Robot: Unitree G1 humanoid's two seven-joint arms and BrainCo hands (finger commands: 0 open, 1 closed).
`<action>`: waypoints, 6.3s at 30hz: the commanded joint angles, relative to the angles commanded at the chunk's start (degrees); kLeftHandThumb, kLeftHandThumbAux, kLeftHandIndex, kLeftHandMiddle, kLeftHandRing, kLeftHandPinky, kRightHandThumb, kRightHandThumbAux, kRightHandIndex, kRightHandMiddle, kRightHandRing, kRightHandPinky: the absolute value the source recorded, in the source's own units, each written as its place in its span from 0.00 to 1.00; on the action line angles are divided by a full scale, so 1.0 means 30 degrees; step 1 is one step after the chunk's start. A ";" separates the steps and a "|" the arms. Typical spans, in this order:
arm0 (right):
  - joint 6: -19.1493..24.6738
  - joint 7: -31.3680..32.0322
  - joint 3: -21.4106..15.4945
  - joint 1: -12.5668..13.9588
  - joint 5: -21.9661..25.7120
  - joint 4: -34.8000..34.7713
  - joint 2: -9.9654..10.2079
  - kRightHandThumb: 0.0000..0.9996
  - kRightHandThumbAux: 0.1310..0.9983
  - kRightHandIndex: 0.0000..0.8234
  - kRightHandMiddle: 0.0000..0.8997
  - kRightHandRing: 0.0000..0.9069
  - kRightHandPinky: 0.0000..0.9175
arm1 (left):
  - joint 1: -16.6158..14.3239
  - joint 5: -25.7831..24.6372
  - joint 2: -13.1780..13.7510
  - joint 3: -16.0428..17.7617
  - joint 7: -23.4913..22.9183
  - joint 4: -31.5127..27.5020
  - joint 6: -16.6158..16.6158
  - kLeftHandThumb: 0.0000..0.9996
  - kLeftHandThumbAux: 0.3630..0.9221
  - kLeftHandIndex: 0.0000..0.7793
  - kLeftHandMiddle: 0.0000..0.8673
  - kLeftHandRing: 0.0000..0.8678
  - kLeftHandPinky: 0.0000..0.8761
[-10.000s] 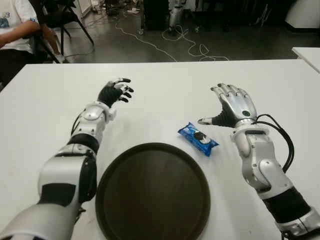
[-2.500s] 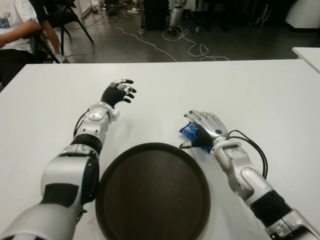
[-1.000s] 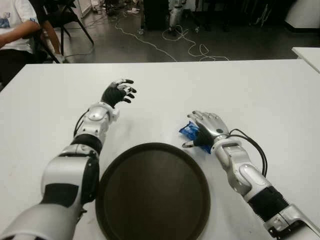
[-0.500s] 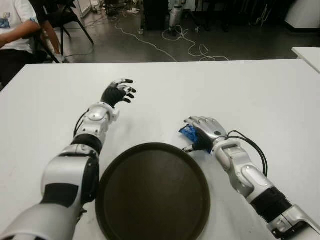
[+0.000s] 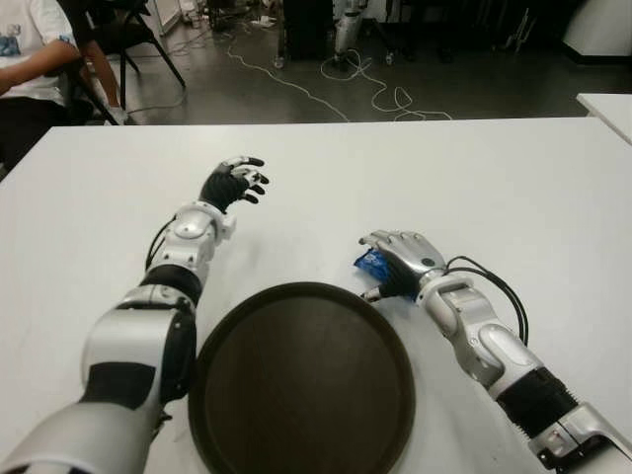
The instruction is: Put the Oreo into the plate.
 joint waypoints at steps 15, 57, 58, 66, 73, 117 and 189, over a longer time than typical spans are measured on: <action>0.0571 -0.1159 0.0044 0.0186 -0.0428 0.0105 0.0259 0.02 0.62 0.27 0.34 0.35 0.37 | 0.0001 -0.0091 -0.0024 0.0179 0.0067 0.0009 -0.0037 0.11 0.56 0.41 0.57 0.60 0.60; 0.3241 -0.0447 0.0214 -0.0704 -0.1224 0.0964 0.0729 0.84 0.64 0.51 0.54 0.74 0.78 | 0.0068 -0.0342 0.0238 0.0901 -0.0423 0.0007 0.0181 0.11 0.48 0.37 0.56 0.58 0.59; 0.3282 -0.0374 0.0199 -0.0699 -0.1208 0.0908 0.0735 0.84 0.64 0.51 0.54 0.75 0.78 | 0.0067 -0.0353 0.0241 0.0917 -0.0428 0.0008 0.0200 0.11 0.47 0.36 0.56 0.58 0.59; 0.3659 0.0238 0.0146 -0.0610 -0.1262 0.0408 0.0783 0.85 0.64 0.51 0.54 0.77 0.80 | 0.0023 -0.0460 0.0244 0.1023 -0.0411 0.0006 0.0378 0.10 0.47 0.37 0.55 0.58 0.58; 0.4478 0.1129 0.0217 -0.0616 -0.1513 -0.0298 0.0945 0.85 0.63 0.51 0.54 0.80 0.83 | 0.0020 -0.0461 0.0243 0.1026 -0.0405 -0.0024 0.0321 0.10 0.48 0.40 0.57 0.59 0.58; 0.1624 -0.3800 -0.2493 -0.0195 0.0348 -0.2007 0.0448 0.84 0.64 0.49 0.59 0.73 0.71 | 0.0022 -0.0543 0.0024 0.1121 -0.0482 -0.0021 0.0292 0.10 0.42 0.37 0.54 0.57 0.56; -0.3120 -0.4220 -0.1750 -0.2933 0.2033 -0.0917 0.3119 0.84 0.64 0.52 0.54 0.83 0.80 | -0.0032 -0.0572 -0.0196 0.1273 -0.0513 -0.0017 0.0498 0.12 0.50 0.35 0.56 0.58 0.59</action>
